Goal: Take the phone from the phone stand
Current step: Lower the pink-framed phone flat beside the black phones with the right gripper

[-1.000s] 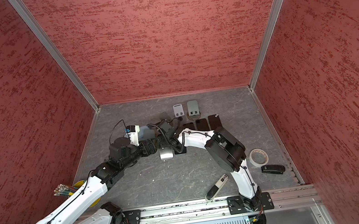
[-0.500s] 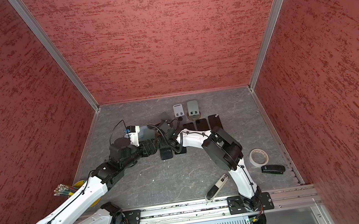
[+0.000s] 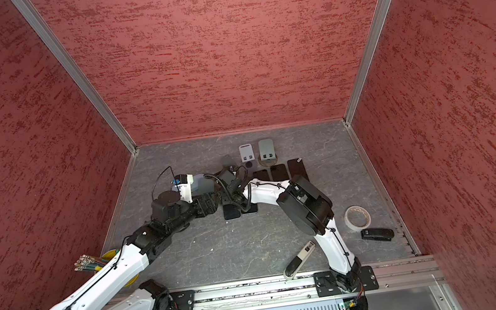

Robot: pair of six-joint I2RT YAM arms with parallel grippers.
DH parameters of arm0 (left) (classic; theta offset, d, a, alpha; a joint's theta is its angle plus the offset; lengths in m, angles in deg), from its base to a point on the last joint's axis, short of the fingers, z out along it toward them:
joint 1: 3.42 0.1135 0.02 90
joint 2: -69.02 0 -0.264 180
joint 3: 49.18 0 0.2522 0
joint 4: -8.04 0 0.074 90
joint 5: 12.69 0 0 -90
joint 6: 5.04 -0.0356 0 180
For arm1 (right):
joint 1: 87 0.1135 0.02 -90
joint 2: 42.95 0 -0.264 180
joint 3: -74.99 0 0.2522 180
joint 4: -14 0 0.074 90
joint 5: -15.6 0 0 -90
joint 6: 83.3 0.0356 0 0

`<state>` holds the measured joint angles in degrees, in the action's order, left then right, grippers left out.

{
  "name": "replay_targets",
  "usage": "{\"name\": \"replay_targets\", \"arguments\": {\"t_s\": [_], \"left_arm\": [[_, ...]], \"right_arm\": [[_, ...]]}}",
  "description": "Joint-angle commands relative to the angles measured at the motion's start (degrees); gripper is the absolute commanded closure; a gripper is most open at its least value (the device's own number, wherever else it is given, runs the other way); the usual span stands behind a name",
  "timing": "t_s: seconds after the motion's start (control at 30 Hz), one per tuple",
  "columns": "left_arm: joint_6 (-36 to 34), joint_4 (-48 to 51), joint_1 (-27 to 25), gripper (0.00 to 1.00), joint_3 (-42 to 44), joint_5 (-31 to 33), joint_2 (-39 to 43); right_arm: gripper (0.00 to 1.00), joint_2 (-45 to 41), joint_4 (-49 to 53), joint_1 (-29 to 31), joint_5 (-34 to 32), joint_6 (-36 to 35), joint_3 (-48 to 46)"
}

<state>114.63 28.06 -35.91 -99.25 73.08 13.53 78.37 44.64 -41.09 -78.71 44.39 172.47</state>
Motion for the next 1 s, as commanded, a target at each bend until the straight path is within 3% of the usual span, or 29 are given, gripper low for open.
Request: {"name": "replay_targets", "arguments": {"t_s": [0.0,0.43,0.97], "left_arm": [[-1.0,-1.69,-0.03,0.0,0.81,-0.69,0.02],[-1.09,-2.07,0.06,0.0,1.33,-1.09,0.29],[-1.63,-1.25,0.41,0.0,1.28,-2.01,0.44]], "right_arm": [[0.43,1.11,-0.26,-0.3,-2.54,1.97,1.97],[0.42,1.86,-1.69,-0.3,-2.5,4.93,0.93],[0.37,4.92,6.43,-0.21,-7.37,6.69,5.71]]}}
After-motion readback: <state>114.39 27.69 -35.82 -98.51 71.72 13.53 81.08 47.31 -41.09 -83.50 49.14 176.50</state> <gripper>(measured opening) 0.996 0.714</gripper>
